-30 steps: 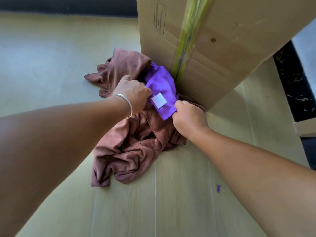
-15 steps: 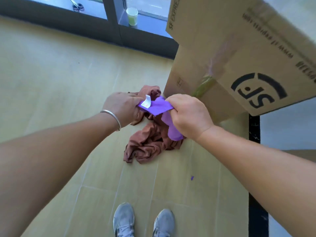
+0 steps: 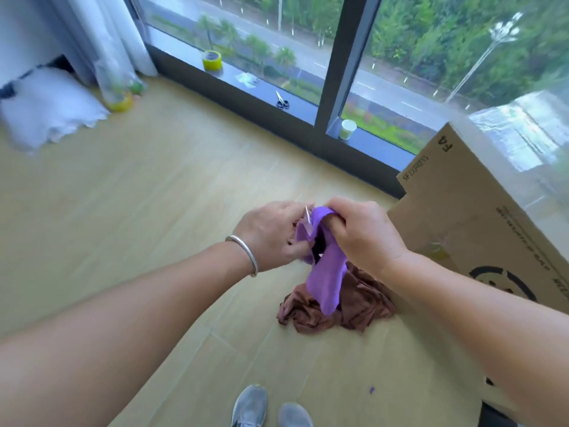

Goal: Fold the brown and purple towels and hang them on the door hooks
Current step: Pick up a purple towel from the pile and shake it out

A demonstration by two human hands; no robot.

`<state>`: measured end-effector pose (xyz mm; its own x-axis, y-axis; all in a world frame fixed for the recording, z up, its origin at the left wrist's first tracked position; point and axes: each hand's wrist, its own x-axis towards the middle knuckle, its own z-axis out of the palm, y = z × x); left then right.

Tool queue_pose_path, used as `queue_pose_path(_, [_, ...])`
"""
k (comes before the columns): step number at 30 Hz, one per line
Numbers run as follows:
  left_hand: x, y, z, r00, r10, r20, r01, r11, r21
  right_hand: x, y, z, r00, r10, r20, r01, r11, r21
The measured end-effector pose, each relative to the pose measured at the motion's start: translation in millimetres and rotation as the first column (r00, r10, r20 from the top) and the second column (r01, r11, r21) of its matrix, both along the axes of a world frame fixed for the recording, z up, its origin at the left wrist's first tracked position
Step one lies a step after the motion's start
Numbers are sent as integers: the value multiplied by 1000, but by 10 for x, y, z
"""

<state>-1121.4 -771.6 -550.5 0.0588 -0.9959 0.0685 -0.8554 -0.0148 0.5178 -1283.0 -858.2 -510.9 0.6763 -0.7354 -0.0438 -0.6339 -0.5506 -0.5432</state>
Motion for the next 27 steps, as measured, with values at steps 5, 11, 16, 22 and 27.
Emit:
queue_pose_path(5, [35,306,222,976,217,-3,-216,974,73,351,226,76,986,157,-49,-159,986,-41])
queue_pose_path(11, [231,907,301,930,252,266,-321,910,262,487,617,-44,948,299,-109,-309,947,-90])
queue_pose_path(16, [455,1583,549,917,316,243,-386,855,346,767,1267,-322,857,460,-234,-490,867,-91])
queue_pose_path(22, [866,2854,651,820,553,144,-571,783,247,1230,1999,-868,804,518,-291,-514,852,97])
queue_pose_path(27, [1075,4205,394,661,751,-2,-731,644,223,1562,2539,-1079,735,628,-256,-618,776,129])
